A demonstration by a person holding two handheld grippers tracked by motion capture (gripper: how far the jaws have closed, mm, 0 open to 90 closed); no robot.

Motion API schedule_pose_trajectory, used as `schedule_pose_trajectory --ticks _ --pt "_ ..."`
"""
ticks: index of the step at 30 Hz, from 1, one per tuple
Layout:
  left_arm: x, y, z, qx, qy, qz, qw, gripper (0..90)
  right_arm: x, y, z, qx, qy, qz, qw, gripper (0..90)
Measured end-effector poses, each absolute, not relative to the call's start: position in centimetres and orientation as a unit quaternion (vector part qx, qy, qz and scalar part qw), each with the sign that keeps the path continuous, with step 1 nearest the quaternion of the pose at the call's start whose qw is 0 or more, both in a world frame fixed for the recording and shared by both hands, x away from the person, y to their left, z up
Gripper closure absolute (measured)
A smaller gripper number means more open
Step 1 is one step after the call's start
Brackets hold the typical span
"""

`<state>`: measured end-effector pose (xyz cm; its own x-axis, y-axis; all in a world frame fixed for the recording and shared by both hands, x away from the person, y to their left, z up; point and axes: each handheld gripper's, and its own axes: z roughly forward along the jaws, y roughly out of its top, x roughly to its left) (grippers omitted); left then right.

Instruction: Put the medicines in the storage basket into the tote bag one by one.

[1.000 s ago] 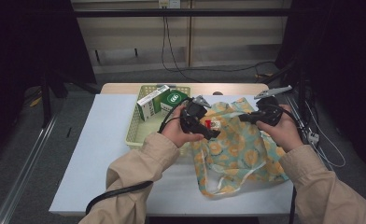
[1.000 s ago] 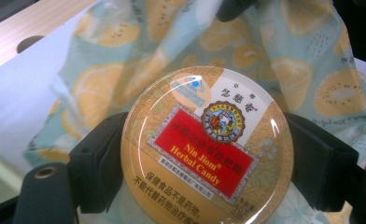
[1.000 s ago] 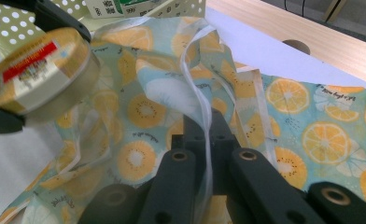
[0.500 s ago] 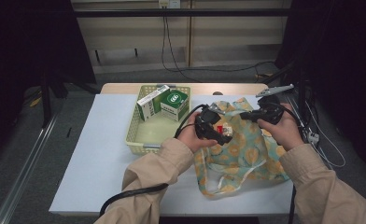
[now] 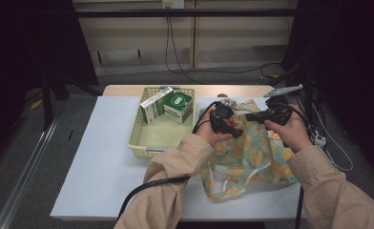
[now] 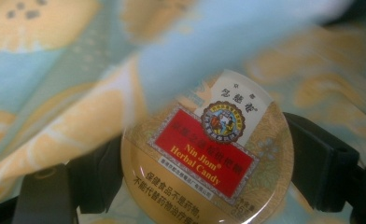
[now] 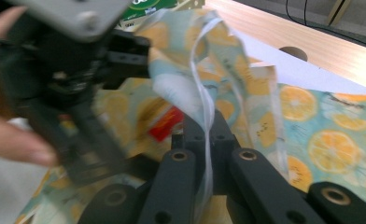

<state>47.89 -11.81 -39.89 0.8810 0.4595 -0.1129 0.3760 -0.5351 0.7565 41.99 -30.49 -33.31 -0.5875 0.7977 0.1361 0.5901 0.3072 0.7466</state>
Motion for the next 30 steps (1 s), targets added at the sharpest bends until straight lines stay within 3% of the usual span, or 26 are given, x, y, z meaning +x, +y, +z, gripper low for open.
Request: schedule_pose_trajectory --ticks 4,14,30 --pt "48.5 -12.0 -40.4 0.865 0.258 0.035 0.428 12.4 42.1 -30.6 -33.3 0.438 0.797 0.394 0.133 89.9" --pt "46.5 -9.0 -38.4 0.884 0.223 0.02 0.411 13.1 42.2 -30.3 -34.1 0.443 0.8 0.384 0.13 89.9" --pt "45.8 -1.2 -35.1 0.873 0.234 0.036 0.426 12.1 42.0 -28.9 -34.9 0.438 0.808 0.373 0.127 89.9"
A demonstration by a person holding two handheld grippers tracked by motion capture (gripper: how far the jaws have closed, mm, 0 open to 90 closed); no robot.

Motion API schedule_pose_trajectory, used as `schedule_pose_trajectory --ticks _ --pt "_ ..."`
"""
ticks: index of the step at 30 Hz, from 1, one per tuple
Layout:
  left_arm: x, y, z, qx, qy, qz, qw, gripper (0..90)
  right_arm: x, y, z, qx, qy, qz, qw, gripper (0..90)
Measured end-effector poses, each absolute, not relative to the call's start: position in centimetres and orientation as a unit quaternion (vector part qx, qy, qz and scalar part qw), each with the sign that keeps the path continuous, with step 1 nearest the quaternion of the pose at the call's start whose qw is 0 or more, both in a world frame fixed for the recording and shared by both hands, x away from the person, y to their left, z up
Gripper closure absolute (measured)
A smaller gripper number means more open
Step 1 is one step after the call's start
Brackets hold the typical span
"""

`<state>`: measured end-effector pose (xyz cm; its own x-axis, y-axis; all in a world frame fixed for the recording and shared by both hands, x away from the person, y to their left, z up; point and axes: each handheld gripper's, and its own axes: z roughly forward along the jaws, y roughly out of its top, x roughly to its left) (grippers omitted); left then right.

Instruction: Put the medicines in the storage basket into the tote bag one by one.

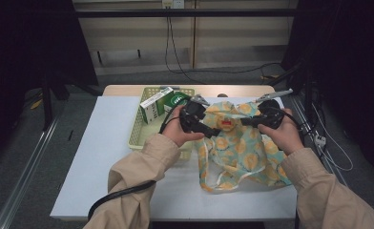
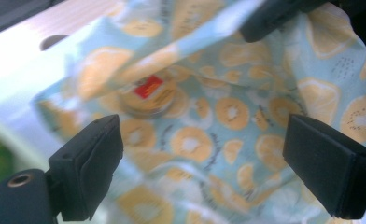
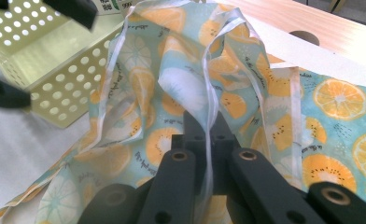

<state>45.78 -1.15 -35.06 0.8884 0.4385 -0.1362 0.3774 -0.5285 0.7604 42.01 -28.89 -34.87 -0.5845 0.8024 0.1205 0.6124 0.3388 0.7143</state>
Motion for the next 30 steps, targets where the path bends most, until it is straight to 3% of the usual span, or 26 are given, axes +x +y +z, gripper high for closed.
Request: schedule_pose_trajectory --ticks 15,26,30 --pt "50.5 5.6 -36.5 0.861 0.309 0.117 0.386 11.3 41.8 -28.8 -34.9 0.435 0.809 0.375 0.127 89.9" --pt "53.1 6.7 -39.2 0.85 0.351 0.171 0.354 8.2 41.8 -28.9 -34.8 0.43 0.809 0.379 0.127 89.9" --pt "53.8 6.5 -40.1 0.843 0.368 0.168 0.355 7.0 41.8 -28.9 -34.8 0.429 0.808 0.383 0.126 90.0"
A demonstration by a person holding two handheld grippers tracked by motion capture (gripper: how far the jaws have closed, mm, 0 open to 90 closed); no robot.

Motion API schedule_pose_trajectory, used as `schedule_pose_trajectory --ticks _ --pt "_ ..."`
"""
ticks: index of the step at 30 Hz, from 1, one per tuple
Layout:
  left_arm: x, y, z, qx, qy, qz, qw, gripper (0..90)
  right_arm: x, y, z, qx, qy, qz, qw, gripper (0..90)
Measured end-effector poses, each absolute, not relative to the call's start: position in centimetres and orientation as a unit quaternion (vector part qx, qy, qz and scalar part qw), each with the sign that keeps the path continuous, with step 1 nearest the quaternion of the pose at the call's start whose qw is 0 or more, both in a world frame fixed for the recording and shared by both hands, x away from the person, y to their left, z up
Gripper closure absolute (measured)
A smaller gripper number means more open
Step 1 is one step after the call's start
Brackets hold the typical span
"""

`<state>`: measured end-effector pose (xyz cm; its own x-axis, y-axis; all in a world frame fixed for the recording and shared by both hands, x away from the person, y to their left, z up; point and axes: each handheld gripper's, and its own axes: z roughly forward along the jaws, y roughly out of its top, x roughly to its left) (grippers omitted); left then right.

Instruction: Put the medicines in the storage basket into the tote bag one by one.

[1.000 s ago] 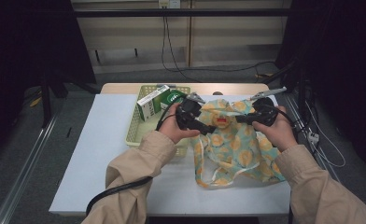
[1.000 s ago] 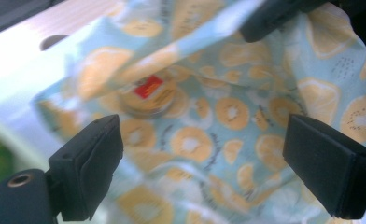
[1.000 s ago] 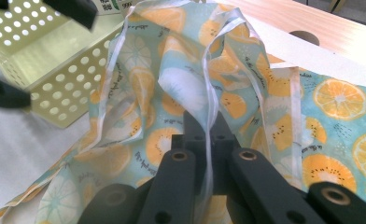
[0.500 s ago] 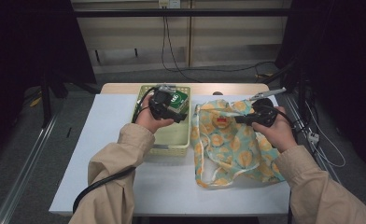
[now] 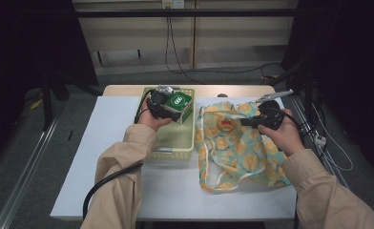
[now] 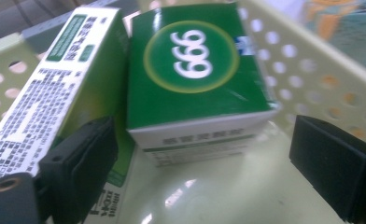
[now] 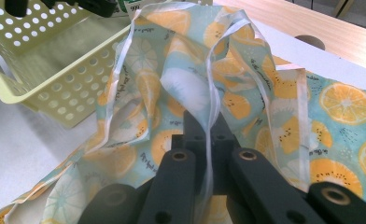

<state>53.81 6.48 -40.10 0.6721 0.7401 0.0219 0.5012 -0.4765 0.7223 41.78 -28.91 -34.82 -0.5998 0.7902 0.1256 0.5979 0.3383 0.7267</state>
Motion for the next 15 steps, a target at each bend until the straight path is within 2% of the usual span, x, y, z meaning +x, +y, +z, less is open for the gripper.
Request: schedule_pose_trajectory --ticks 2,4,5,10,15 --pt "54.0 6.2 -40.3 0.843 0.368 0.179 0.349 6.5 41.8 -29.0 -34.8 0.432 0.807 0.382 0.125 89.9" --pt "54.4 5.9 -40.5 0.842 0.369 0.162 0.358 5.9 41.8 -29.1 -34.8 0.432 0.807 0.383 0.125 90.0" --pt "54.5 5.6 -40.6 0.841 0.373 0.172 0.352 7.1 41.8 -29.2 -34.8 0.432 0.807 0.383 0.125 89.9" --pt "55.5 4.6 -41.2 0.844 0.374 0.157 0.351 6.9 41.9 -29.2 -34.9 0.433 0.806 0.383 0.122 90.0" --pt "56.2 3.5 -41.7 0.85 0.37 0.177 0.331 7.0 41.9 -29.3 -35.0 0.435 0.806 0.383 0.121 89.9"
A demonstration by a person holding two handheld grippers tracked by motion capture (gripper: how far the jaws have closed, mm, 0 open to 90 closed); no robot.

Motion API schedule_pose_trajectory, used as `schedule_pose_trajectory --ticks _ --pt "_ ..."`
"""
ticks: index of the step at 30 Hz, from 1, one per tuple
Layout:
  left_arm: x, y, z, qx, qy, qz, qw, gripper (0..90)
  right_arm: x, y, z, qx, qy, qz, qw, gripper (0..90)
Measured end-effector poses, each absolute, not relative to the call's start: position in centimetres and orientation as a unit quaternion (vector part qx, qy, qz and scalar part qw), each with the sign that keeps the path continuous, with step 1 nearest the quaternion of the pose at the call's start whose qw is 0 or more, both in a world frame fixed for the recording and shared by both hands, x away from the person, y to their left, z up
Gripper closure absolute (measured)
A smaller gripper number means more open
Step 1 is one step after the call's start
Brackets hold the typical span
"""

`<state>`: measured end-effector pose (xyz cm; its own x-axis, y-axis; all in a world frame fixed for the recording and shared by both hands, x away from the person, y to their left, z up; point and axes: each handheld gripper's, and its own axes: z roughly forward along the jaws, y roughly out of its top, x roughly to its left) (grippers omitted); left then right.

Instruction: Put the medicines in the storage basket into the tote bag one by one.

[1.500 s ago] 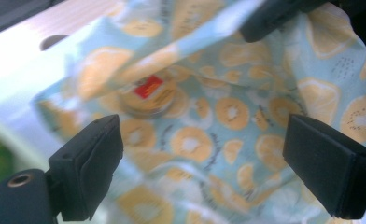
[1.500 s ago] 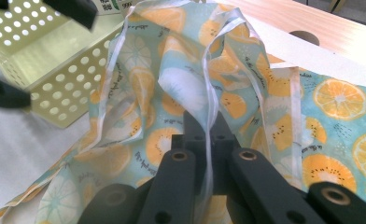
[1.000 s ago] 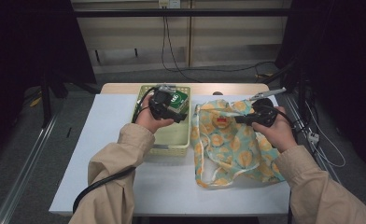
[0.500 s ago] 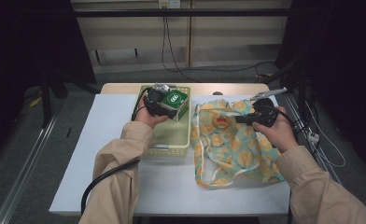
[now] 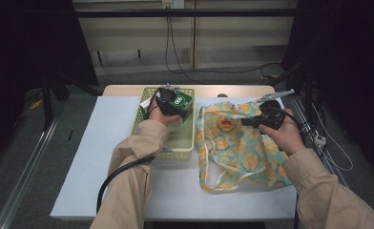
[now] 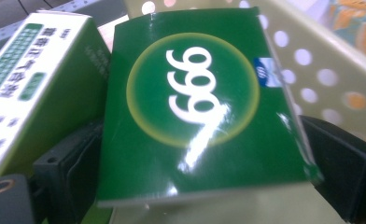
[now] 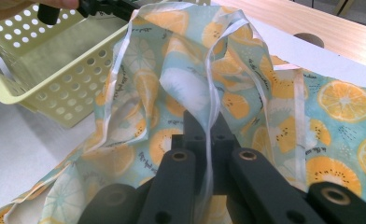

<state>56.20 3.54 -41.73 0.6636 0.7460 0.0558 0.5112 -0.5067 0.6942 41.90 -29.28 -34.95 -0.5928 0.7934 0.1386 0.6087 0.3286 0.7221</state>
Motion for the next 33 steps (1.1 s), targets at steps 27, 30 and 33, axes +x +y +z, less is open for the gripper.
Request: schedule_pose_trajectory --ticks 27,30,33 --pt "49.6 7.7 -33.8 0.852 0.341 0.131 0.375 16.2 41.9 -29.4 -35.0 0.452 0.801 0.369 0.133 89.9" --pt "48.5 7.5 -32.9 0.855 0.323 0.123 0.386 16.2 41.9 -29.2 -34.8 0.449 0.802 0.37 0.133 89.9" --pt "47.5 7.0 -32.3 0.86 0.311 0.116 0.389 16.2 41.8 -28.9 -34.8 0.446 0.804 0.37 0.132 89.9"
